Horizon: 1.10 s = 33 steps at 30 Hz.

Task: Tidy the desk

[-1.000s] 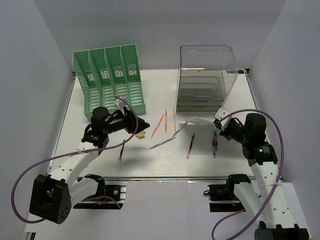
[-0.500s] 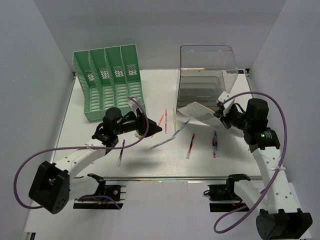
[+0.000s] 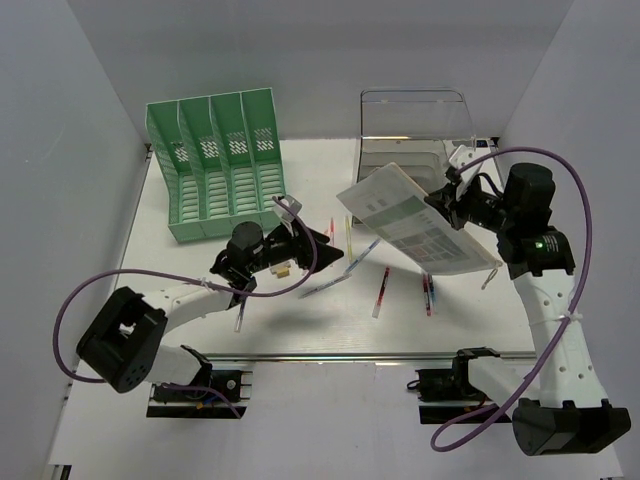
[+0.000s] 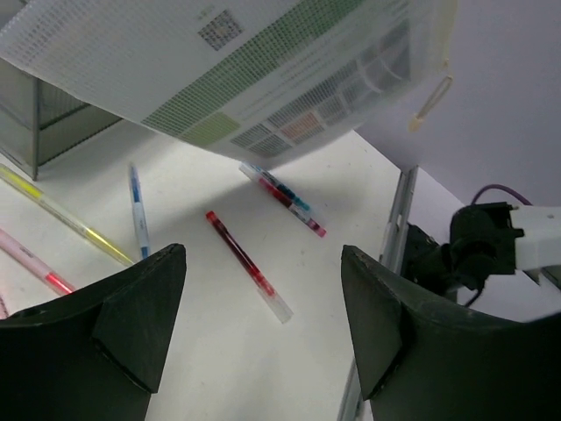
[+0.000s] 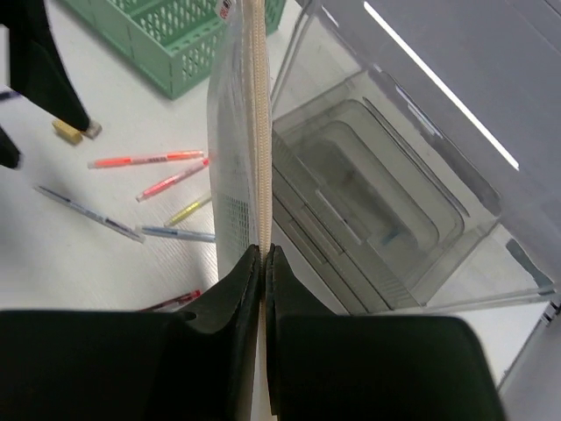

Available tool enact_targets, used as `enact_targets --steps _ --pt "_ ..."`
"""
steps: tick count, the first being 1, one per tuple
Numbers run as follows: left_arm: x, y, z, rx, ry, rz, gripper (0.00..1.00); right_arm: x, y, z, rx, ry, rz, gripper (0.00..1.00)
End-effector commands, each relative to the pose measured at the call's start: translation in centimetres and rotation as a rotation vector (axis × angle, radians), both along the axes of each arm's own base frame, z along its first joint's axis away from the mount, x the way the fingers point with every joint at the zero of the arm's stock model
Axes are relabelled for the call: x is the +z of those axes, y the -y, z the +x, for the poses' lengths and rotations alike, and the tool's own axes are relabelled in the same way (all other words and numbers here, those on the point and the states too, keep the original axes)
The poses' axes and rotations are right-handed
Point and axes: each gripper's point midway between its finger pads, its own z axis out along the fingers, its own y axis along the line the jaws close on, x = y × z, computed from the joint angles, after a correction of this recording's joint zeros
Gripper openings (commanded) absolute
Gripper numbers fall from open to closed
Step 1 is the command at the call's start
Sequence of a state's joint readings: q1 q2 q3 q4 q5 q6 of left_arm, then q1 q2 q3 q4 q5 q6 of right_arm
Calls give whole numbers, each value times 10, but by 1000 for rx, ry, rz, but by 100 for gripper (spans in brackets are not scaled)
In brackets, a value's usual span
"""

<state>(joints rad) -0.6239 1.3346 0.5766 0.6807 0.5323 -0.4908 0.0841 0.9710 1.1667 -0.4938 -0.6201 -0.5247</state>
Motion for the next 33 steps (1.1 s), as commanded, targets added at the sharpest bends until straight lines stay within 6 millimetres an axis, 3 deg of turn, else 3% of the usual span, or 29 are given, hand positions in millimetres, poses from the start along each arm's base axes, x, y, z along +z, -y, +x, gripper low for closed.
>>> enact_targets --steps 1,8,16,17,18,20,25,33 --pt "16 4 13 46 127 -50 82 39 -11 -4 55 52 68 0" --pt "12 20 34 94 207 -60 89 64 -24 -2 121 30 144 0" --pt "10 42 44 58 273 -109 98 83 -39 -17 214 -19 233 0" --pt "21 43 44 59 304 -154 98 84 -40 -19 223 -25 240 0" --pt "17 45 45 57 298 -162 98 85 -41 -20 228 -35 250 0" --pt "28 47 49 61 331 -199 98 87 -43 -25 245 -39 257 0" --pt "30 52 55 66 345 -229 98 96 -46 -34 273 -44 269 0" --pt "62 47 38 -17 383 -428 98 110 -49 -52 307 -46 292 0"
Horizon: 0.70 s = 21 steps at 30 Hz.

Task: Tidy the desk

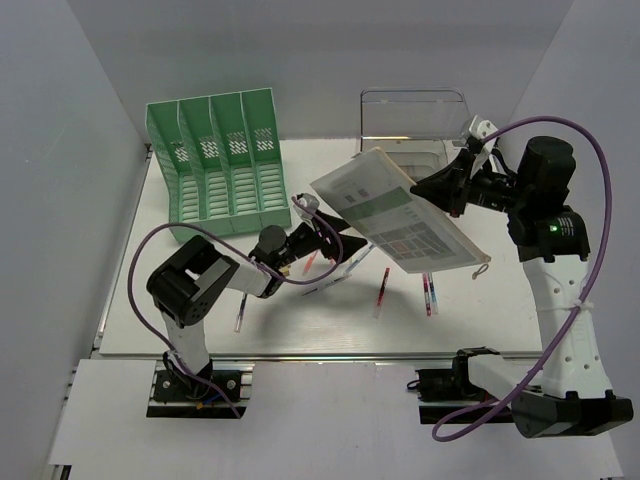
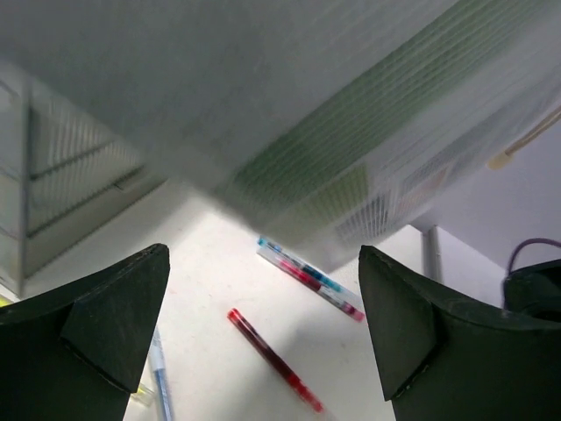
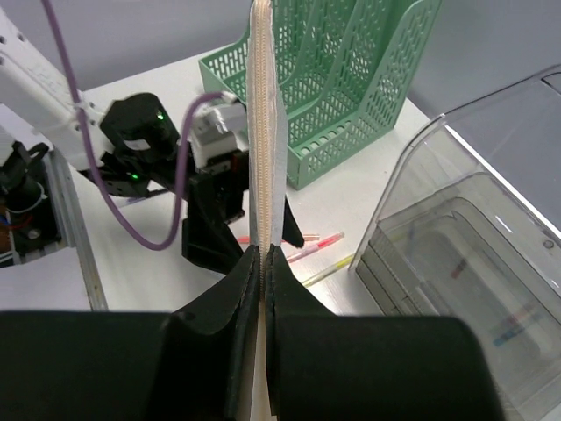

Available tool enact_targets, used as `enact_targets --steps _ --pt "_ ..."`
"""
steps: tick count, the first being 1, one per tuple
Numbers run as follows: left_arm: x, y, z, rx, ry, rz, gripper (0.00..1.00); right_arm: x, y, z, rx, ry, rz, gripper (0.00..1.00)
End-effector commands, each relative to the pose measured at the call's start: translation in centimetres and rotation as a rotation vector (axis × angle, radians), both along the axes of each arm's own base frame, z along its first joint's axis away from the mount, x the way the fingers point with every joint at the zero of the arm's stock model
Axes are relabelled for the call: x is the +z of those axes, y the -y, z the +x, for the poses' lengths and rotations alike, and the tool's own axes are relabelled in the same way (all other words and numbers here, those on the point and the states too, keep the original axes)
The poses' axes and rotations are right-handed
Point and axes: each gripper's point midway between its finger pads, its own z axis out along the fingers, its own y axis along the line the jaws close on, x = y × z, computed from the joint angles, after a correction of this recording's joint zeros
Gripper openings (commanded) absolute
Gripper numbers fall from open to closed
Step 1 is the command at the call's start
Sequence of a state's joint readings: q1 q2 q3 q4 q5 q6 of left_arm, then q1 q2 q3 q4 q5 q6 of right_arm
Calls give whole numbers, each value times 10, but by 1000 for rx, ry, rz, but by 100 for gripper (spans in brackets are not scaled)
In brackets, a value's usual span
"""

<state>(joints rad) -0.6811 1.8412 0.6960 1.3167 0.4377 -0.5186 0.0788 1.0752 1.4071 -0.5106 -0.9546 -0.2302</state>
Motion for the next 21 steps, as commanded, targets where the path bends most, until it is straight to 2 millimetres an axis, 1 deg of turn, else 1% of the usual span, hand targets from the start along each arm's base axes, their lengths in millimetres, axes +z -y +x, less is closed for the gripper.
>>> enact_targets --steps 1,3,4,5,6,7,9,10,14,16,18,21 --pt "90 -11 -21 -73 231 -297 98 35 -3 -19 39 82 35 0" --pt "101 -15 -26 -88 242 -356 98 35 -4 -20 44 69 39 0" --pt "107 -15 -26 -94 231 -380 97 34 -4 -19 45 62 41 0" --pt "110 -15 -27 -103 240 -382 96 32 -4 -19 44 56 41 0" --pt "117 -16 -29 -102 260 -390 96 31 -3 -18 38 49 44 0" --pt "125 -13 -33 -113 277 -404 96 31 -4 -18 42 44 46 0" --pt "135 -13 -34 -120 292 -421 96 29 -4 -17 37 36 48 0" --pt "142 -15 -35 -119 305 -434 96 29 -3 -15 31 33 49 0" --pt "162 -20 -41 -120 348 -464 97 29 -2 -16 28 24 55 0" --pt "167 -21 -43 -125 361 -470 97 32 -3 -18 39 21 67 0" --pt "176 -23 -45 -126 379 -484 97 33 -2 -18 36 15 74 0" --pt "190 -26 -48 -125 396 -511 95 42 -2 -20 35 23 84 0"
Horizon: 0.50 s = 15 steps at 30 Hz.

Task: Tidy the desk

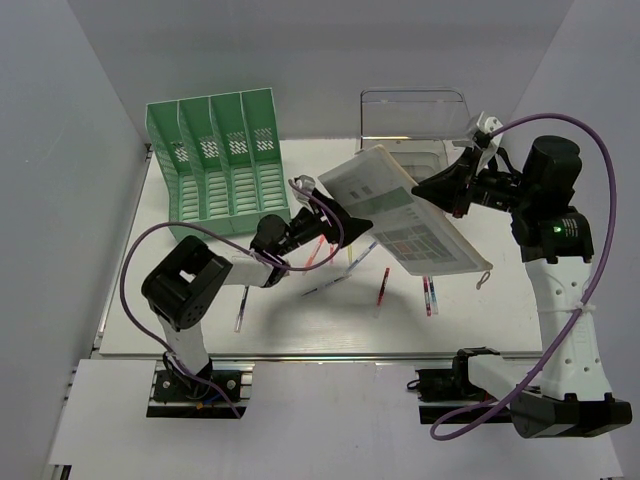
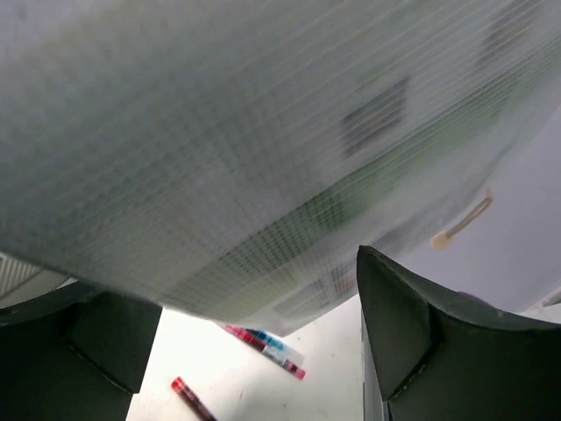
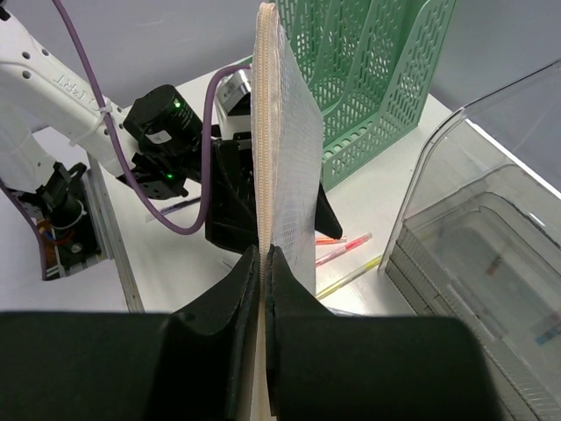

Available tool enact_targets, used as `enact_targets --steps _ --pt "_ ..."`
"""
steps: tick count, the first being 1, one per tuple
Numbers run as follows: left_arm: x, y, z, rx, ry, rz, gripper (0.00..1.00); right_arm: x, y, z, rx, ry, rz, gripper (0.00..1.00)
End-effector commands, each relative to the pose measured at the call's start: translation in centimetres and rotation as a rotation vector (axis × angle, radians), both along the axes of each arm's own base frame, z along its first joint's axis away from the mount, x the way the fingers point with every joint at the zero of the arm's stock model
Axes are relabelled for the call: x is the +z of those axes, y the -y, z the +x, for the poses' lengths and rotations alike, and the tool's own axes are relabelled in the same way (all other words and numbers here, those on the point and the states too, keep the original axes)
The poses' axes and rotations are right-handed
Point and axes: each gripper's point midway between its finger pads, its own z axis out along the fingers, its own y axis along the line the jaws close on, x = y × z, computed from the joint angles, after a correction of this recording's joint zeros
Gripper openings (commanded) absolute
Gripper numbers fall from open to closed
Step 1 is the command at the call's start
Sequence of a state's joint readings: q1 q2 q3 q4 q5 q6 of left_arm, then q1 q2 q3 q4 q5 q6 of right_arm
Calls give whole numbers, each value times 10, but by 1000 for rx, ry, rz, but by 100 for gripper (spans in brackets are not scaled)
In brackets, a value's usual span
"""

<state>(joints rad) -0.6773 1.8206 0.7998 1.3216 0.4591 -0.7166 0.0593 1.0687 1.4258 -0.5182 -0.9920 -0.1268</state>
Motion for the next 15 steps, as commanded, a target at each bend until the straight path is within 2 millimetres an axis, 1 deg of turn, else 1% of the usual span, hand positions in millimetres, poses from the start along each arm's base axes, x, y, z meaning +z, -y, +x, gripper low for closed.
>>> enact_targets --steps 1,2,4,5,9,10,12,13,14,15 --pt "138 -39 -51 -10 453 -380 94 35 -1 -11 26 96 36 0" --pt "145 -41 -52 -6 462 -395 93 37 -1 -11 25 95 40 0" --pt "152 -43 -54 -13 460 -414 90 40 -1 -13 38 82 53 0" --pt "159 -41 -59 -26 471 -427 88 41 0 -12 36 81 57 0" --pt "176 -45 -67 -52 488 -460 73 42 2 -10 24 78 63 0" --pt "177 -45 -69 -58 491 -461 63 42 3 -9 19 74 65 0" --pt "184 -49 -73 -63 497 -476 52 42 3 -9 23 61 76 0" --pt "186 -50 -75 -66 503 -479 41 40 2 -8 25 51 79 0" --pt "186 -50 -76 -70 499 -479 36 39 2 -8 28 45 83 0" --pt "189 -53 -79 -71 504 -484 31 39 9 -2 -1 44 83 0"
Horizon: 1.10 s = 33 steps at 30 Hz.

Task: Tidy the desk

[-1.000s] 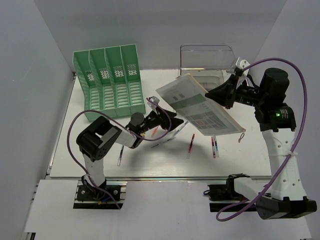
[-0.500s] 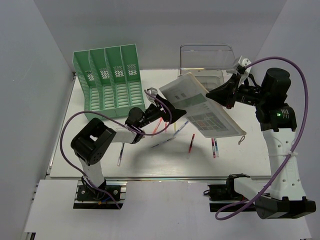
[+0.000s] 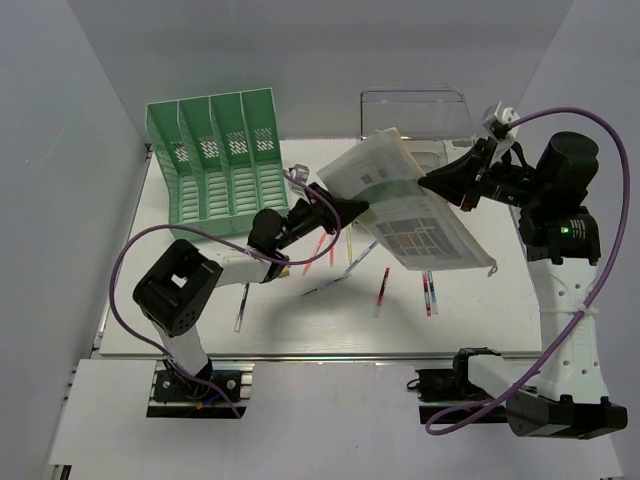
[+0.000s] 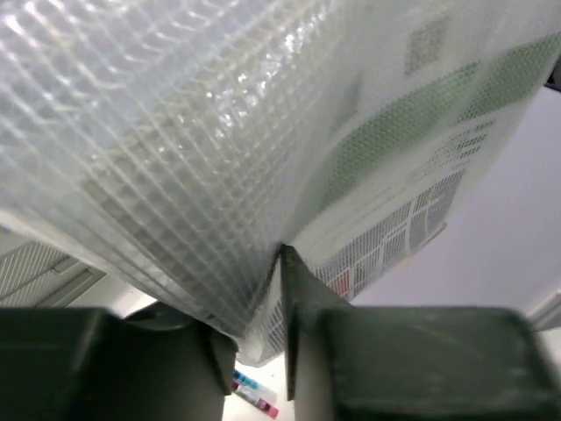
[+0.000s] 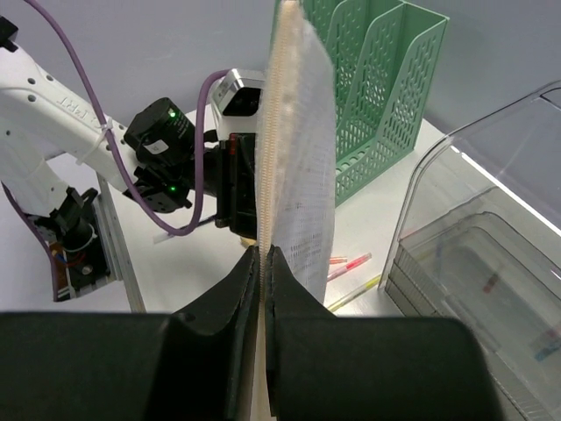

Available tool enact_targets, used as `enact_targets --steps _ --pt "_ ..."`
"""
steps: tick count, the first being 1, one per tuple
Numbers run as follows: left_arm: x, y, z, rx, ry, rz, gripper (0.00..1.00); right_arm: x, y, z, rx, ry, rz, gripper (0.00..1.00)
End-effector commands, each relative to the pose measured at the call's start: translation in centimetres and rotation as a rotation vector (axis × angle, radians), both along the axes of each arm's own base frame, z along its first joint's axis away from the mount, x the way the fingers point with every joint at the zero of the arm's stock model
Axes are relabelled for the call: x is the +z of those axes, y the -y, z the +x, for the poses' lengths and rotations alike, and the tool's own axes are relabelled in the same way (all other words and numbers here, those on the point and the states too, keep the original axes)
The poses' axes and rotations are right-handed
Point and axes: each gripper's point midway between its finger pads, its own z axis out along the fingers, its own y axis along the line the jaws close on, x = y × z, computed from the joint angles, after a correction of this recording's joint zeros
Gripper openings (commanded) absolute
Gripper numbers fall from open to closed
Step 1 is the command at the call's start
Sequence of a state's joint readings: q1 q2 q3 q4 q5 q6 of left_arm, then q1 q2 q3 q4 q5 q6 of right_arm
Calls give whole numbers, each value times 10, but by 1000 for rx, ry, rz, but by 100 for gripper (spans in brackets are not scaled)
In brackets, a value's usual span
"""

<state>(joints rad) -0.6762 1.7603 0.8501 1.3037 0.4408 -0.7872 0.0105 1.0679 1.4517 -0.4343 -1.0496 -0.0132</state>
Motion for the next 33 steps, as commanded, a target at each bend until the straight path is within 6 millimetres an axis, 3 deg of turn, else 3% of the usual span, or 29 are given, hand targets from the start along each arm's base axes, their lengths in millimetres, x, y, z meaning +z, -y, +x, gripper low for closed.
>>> enact_targets --steps 1,4,5,13,16,18,19,20,21,22,26,27,28,30,31,33 --pt "143 -52 -80 -45 498 -399 22 15 5 1 -5 36 21 0" --pt "148 -56 -86 -51 501 -406 10 11 8 6 -19 25 20 0" --pt "149 -58 -88 -53 503 -408 2 9 10 9 -23 18 18 0" --pt "175 -83 -121 -62 522 -421 0 -2 23 20 -105 31 -21 0" --pt "172 -83 -123 -54 490 -349 0 -2 27 20 -136 50 -37 14" --pt "183 -91 -136 -49 519 -319 0 -2 30 20 -155 59 -47 21" --pt "174 -85 -130 -42 475 -254 0 0 30 19 -160 66 -47 24" --pt "188 -93 -138 -10 535 -242 0 0 31 18 -162 70 -50 29" --pt "190 -94 -139 3 539 -213 0 0 31 18 -161 69 -49 32" --pt "181 -90 -132 20 522 -137 0 0 30 17 -161 72 -49 40" --pt "193 -106 -134 110 531 -38 0 1 32 14 -175 98 -62 65" --pt "207 -117 -139 140 554 -37 0 2 33 13 -180 108 -66 71" --pt "196 -115 -131 159 507 36 0 1 34 10 -187 117 -70 73" --pt "213 -130 -127 249 494 55 0 1 35 5 -206 143 -82 74" --pt "203 -131 -119 275 457 116 0 -5 37 5 -214 143 -89 75" --pt "205 -142 -106 365 409 157 0 -9 40 3 -236 166 -104 75"
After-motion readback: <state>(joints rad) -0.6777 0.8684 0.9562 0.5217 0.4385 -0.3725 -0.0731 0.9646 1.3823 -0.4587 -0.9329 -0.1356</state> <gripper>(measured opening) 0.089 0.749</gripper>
